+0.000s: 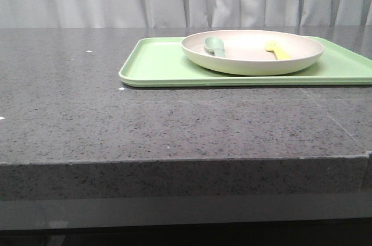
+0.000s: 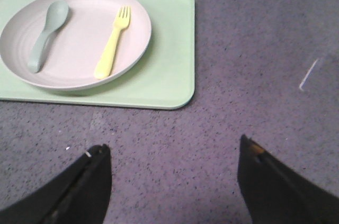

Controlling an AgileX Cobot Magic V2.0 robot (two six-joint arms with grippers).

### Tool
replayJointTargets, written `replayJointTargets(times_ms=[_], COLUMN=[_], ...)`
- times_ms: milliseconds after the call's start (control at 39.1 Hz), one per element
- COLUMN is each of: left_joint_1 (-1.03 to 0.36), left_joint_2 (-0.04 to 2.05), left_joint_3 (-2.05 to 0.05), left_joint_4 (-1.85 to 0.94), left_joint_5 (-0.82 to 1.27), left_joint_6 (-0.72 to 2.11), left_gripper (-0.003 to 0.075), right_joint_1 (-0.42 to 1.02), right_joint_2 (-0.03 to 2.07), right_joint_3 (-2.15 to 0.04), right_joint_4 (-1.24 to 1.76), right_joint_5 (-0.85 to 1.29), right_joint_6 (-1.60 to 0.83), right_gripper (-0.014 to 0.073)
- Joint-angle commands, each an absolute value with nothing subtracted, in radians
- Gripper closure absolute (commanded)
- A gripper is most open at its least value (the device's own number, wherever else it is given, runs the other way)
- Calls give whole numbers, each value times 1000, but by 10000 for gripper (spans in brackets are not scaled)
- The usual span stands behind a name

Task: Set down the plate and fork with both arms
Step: 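Raise the left gripper away from the tray, then lower the right gripper onto the yellow fork on the plate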

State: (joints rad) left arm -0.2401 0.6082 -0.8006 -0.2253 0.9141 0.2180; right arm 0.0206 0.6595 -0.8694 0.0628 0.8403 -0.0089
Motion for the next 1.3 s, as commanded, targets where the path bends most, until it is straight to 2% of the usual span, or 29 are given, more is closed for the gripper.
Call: replayJointTargets(times_ms=[0,511,665,869,1278], left_joint_1=[-248,-248,-248,-248,-248], left_joint_2=[608,608,608,608,608], left_joint_3=[-828,-828,-828,-828,-828], left_joint_4=[-237,-237,-237,-237,-237], left_joint_5=[832,818,818,818,818], left_joint_6=[204,204,204,204,204], left_gripper=[310,310,310,310,310], right_joint_1=[32,187,240,251,251], right_joint_2=[718,1055,1198,1399,1751], right_joint_3=[-968,-1263,-1363,-1524,-1840], right_joint_4=[123,190,137,-16,-37], right_joint_5=[878,985,986,1061,1251], right_joint_6=[-74,-121,-40,151,200], right_gripper=[64,66,66,94,96])
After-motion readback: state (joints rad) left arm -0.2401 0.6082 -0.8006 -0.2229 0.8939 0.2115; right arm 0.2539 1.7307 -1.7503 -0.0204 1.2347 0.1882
